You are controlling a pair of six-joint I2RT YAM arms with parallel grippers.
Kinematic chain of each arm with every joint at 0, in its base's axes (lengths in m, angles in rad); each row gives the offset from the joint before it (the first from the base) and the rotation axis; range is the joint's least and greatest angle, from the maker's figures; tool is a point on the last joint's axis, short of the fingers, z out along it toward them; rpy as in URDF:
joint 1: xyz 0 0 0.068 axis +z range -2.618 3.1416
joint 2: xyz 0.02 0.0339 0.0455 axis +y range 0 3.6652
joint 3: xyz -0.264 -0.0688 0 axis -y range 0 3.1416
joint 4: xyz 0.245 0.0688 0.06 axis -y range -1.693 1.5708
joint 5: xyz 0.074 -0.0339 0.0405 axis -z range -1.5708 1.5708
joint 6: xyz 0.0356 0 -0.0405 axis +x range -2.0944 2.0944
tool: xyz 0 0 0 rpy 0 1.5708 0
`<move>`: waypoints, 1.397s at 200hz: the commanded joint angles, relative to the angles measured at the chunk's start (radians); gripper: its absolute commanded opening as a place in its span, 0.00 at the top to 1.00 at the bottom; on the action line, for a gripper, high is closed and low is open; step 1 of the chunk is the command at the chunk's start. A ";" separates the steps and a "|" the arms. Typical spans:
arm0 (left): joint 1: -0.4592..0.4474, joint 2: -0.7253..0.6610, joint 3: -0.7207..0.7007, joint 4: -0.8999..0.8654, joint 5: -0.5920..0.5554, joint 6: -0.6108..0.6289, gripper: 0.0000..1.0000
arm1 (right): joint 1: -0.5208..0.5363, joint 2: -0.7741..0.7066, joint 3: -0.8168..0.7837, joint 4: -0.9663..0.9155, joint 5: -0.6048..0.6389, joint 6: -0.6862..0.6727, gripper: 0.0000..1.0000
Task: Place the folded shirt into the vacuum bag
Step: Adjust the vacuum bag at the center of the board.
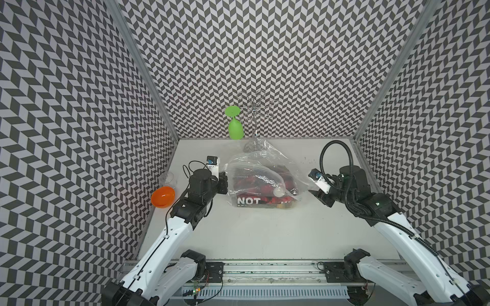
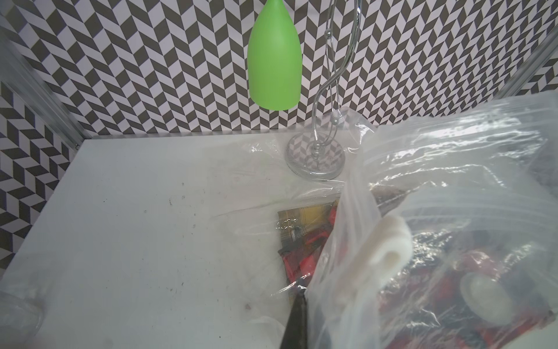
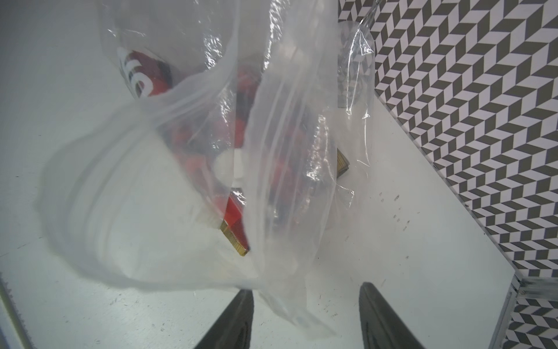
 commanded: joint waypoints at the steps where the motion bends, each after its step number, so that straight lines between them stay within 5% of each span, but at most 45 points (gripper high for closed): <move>1: 0.010 -0.017 0.013 -0.011 -0.019 -0.004 1.00 | 0.002 -0.028 0.008 0.071 -0.118 -0.059 0.44; 64: 0.010 -0.015 0.021 -0.013 -0.016 -0.005 1.00 | 0.002 -0.041 -0.014 0.163 -0.211 0.029 0.72; 85: 0.010 -0.017 0.025 -0.012 -0.012 -0.008 1.00 | 0.001 -0.060 -0.031 0.219 -0.165 0.141 1.00; 152: 0.013 -0.085 0.189 -0.125 0.031 -0.038 1.00 | -0.002 -0.233 -0.047 0.312 0.120 0.367 1.00; 158: 0.013 -0.096 0.211 -0.141 0.037 -0.035 1.00 | -0.007 -0.257 -0.050 0.331 0.300 0.441 1.00; 180: 0.012 -0.128 0.253 -0.158 0.086 -0.037 1.00 | -0.034 -0.286 -0.036 0.356 0.421 0.486 1.00; 279: 0.018 -0.168 0.172 -0.135 0.051 0.001 1.00 | -0.225 -0.234 -0.046 0.390 0.297 0.546 1.00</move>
